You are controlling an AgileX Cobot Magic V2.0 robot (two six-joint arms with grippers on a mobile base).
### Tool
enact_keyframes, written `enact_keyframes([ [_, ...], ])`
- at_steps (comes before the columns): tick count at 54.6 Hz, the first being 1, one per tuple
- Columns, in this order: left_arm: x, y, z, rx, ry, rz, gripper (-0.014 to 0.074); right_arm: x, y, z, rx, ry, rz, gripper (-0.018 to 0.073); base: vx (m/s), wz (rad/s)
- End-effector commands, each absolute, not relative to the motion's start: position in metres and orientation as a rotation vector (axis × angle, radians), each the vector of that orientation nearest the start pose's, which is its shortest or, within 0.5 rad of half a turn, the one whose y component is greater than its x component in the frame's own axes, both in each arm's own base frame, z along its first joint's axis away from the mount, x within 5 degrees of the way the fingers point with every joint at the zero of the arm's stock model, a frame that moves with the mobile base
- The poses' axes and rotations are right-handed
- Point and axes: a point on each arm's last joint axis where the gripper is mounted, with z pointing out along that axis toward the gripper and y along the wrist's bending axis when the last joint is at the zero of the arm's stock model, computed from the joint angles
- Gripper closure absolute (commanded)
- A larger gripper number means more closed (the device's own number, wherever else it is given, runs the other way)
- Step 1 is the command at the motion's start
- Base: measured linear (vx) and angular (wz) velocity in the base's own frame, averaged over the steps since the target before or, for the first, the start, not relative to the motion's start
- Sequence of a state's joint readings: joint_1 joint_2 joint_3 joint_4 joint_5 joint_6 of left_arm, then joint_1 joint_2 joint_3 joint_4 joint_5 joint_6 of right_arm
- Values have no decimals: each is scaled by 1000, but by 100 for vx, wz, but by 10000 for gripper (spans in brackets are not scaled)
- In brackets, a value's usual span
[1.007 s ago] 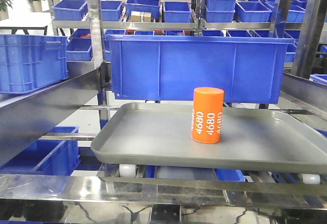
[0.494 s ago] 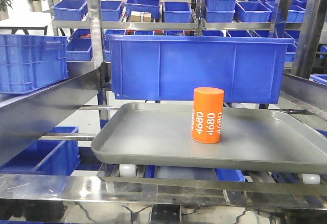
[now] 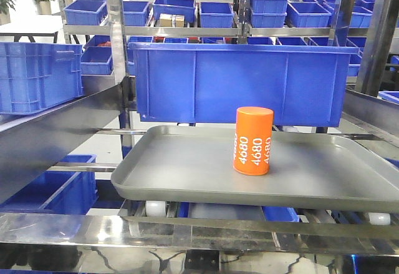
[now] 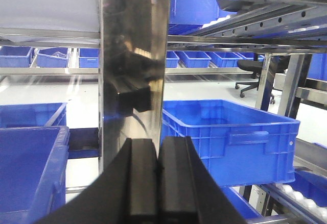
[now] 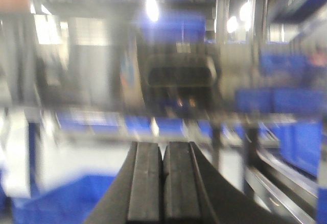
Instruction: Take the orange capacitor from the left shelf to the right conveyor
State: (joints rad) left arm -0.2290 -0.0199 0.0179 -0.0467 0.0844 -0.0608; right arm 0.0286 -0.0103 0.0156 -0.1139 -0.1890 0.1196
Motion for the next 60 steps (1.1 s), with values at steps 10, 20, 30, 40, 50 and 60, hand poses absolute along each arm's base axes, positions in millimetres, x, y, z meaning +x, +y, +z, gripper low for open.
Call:
enact_keyframes([
  [10, 52, -12, 218, 87, 1456, -290, 603, 12, 1, 342, -63, 1064, -38, 571, 0, 0],
  [20, 52, -12, 218, 87, 1456, -290, 603, 12, -3, 429, -26, 1086, -68, 571, 0, 0],
  [30, 52, -12, 218, 87, 1456, -290, 603, 75, -2, 484, 13, 1217, -20, 571, 0, 0],
  [40, 52, -12, 218, 87, 1456, -290, 603, 138, 0, 488, 41, 1358, 25, 571, 0, 0],
  [50, 52, -12, 218, 87, 1456, -290, 603, 152, 1, 479, 97, 1442, 108, 571, 0, 0],
  [60, 52, -12, 218, 87, 1456, -290, 603, 152, 1, 479, 57, 1441, 64, 559, 0, 0],
])
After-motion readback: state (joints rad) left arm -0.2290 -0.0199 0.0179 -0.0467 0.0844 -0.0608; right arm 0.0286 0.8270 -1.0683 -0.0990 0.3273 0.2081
